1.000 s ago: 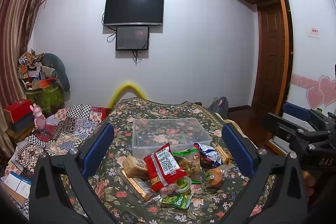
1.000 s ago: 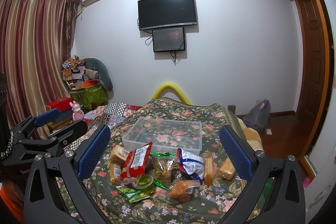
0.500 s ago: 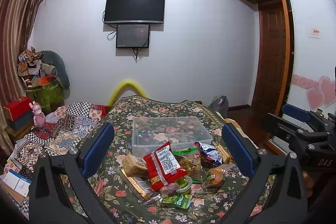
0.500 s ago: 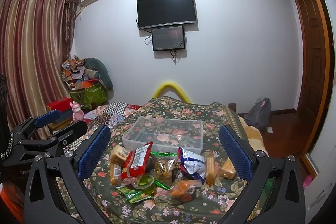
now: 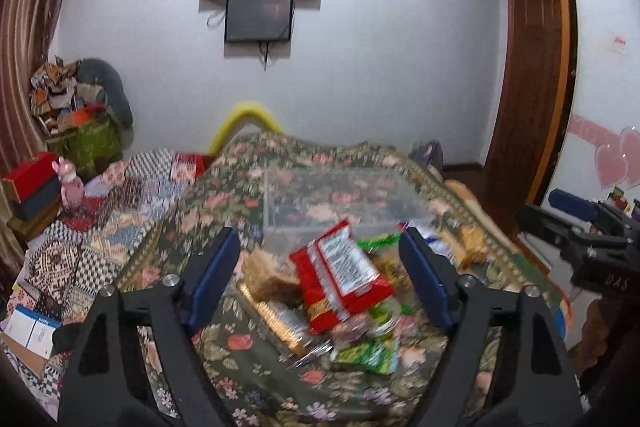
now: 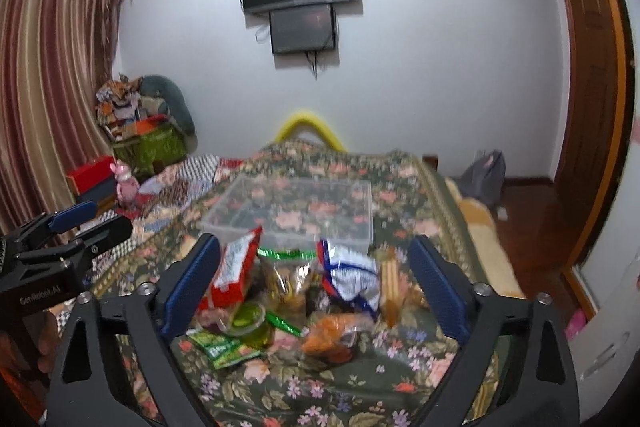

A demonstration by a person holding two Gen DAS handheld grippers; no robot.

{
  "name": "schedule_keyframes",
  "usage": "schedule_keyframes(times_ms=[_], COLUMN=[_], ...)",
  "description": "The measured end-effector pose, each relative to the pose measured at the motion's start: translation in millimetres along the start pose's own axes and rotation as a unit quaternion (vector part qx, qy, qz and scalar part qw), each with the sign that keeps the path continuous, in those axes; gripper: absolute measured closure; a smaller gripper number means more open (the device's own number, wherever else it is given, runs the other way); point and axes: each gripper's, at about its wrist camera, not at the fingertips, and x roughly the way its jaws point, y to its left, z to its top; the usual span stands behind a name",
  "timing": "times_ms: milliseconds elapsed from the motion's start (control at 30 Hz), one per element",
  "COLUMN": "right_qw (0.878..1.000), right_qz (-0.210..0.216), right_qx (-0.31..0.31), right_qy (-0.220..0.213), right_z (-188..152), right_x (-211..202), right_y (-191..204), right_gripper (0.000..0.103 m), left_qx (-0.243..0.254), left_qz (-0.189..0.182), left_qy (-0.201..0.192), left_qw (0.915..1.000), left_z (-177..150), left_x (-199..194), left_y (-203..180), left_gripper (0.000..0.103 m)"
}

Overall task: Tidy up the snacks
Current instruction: 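Grasp the gold wafer bar with left tool while right grasps orange cracker bag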

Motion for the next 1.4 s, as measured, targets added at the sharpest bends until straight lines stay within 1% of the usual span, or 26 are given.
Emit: schedule_keyframes(times_ms=[67, 167, 333, 433, 567, 667, 867, 933, 1000, 1133, 1300, 1367, 1400], right_qw=[1.000, 0.999, 0.996, 0.993, 0.990, 0.988, 0.983, 0.980, 0.976, 0.968, 0.968, 0.968, 0.968], right_qz=[-0.001, -0.005, -0.005, -0.005, 0.003, 0.017, 0.029, 0.042, 0.060, 0.075, 0.070, 0.069, 0.068], right_qx=[-0.002, -0.006, -0.009, -0.004, 0.006, 0.021, 0.035, 0.048, 0.060, 0.075, 0.073, 0.074, 0.075], right_qy=[0.019, 0.046, 0.089, 0.117, 0.139, 0.154, 0.179, 0.187, 0.202, 0.225, 0.228, 0.230, 0.229], right_z=[-6, -17, -33, -43, -51, -52, -60, -62, -64, -69, -71, -71, -71], right_x=[10, 22, 40, 50, 61, 71, 89, 93, 99, 109, 111, 110, 111], right_y=[-5, -9, -18, -25, -29, -31, -33, -34, -34, -32, -32, -33, -34], right_gripper=[0.017, 0.020, 0.027, 0.028, 0.028, 0.028, 0.028, 0.027, 0.023, 0.022, 0.022, 0.023, 0.026], left_qx=[0.000, -0.005, -0.023, -0.035, -0.049, -0.059, -0.055, -0.060, -0.061, -0.053, -0.046, -0.036, -0.030], left_qz=[0.002, 0.005, 0.013, 0.013, 0.011, 0.006, 0.020, 0.009, 0.003, 0.006, 0.014, 0.021, 0.025], left_qy=[0.021, 0.055, 0.111, 0.140, 0.163, 0.176, 0.204, 0.210, 0.215, 0.215, 0.216, 0.219, 0.218], left_qw=[0.9998, 0.9985, 0.9934, 0.9894, 0.9853, 0.9826, 0.9773, 0.9758, 0.9748, 0.9752, 0.9751, 0.9749, 0.9751], left_z=[-7, -22, -48, -61, -68, -70, -81, -86, -88, -92, -95, -94, -94], left_x=[11, 30, 58, 73, 95, 111, 143, 149, 150, 143, 138, 142, 146], left_y=[7, 20, 41, 52, 59, 59, 58, 62, 66, 74, 79, 73, 70], left_gripper=[0.028, 0.029, 0.029, 0.029, 0.029, 0.029, 0.030, 0.030, 0.030, 0.030, 0.030, 0.034, 0.036])
